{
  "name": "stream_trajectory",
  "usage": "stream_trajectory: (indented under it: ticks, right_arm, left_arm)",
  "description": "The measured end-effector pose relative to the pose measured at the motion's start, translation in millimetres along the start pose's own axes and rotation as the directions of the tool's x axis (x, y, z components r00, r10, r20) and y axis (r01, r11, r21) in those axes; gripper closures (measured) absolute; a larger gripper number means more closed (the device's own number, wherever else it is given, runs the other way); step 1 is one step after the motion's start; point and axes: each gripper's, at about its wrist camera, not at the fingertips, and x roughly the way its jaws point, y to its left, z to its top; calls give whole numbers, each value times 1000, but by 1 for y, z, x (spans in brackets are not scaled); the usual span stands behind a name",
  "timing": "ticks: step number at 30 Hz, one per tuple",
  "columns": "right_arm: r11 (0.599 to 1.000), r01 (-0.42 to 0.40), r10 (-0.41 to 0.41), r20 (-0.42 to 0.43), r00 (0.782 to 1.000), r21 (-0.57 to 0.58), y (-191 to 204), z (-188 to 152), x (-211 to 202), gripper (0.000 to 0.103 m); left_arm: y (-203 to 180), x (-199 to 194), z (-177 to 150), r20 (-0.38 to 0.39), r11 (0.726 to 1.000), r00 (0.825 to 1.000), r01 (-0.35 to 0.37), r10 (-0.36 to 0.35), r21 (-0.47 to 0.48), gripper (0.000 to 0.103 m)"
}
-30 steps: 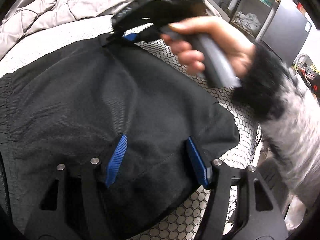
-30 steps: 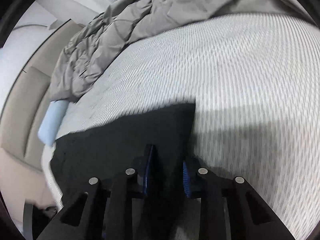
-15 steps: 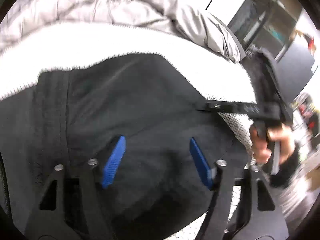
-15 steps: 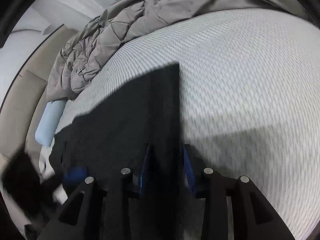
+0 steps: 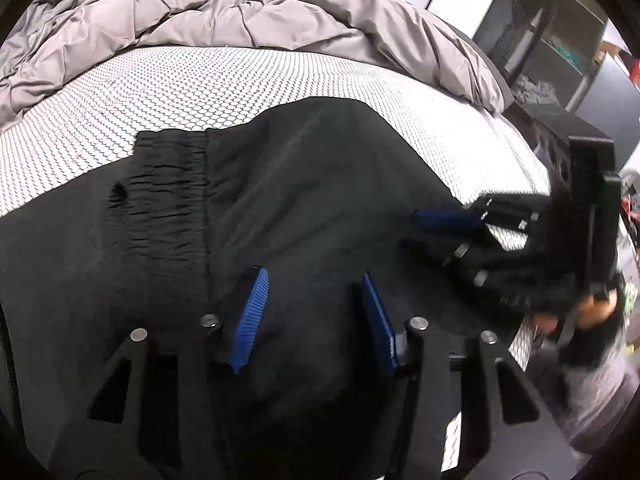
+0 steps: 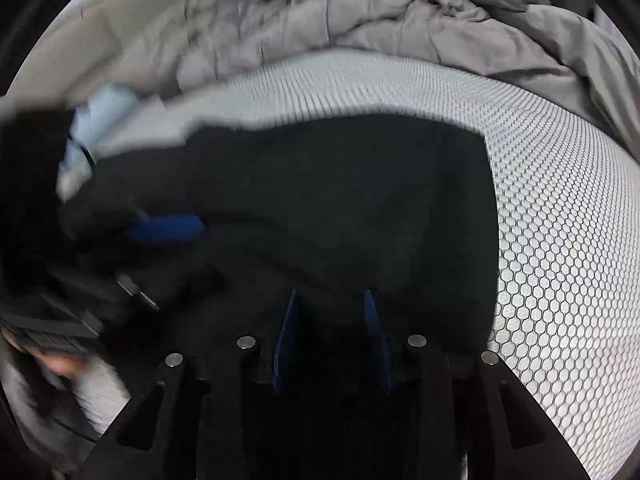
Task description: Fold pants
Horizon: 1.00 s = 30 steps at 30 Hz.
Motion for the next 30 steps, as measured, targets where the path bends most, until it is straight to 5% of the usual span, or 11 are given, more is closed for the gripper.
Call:
stream_trajectory:
  ticks: [3, 9, 14, 17, 22, 24, 26, 30]
  right_arm:
    - [997, 75, -76, 14, 997, 26, -19, -10, -16, 71]
    - [997, -50, 43, 110, 993, 58, -18, -1, -41, 68]
    - [996, -88, 87, 76, 993, 2, 7, 28, -10, 60]
    - [1000, 4, -4, -8, 1000, -15, 5, 31, 16, 60]
    - [987, 161, -161, -23, 987, 25, -37, 22, 2, 56]
    - [992, 108, -109, 5, 994, 61, -45, 20, -14, 55]
    - [995, 88, -91, 60, 994, 56, -38, 25, -28, 55]
    - [998, -35, 28, 149, 988, 46, -12, 47, -36, 54]
  left_arm:
    - [5, -5, -7, -4, 1000, 1000, -2, 2, 14, 56]
    - [-11, -25, 2, 62, 999, 998, -25, 23, 32, 52]
    - [-6, 20, 36, -21, 996, 996, -87, 87, -14, 52]
    - [9, 27, 37, -55, 996, 996, -76, 73, -47, 70]
    - [33, 1, 24, -25, 988, 1000, -12, 9, -155, 70]
    - [27, -11, 24, 10, 990, 1000, -27, 29, -138, 70]
    - [17, -16, 33, 51, 995, 998, -44, 48, -85, 56]
    - [17, 13, 57, 3, 993, 995, -104, 104, -53, 54]
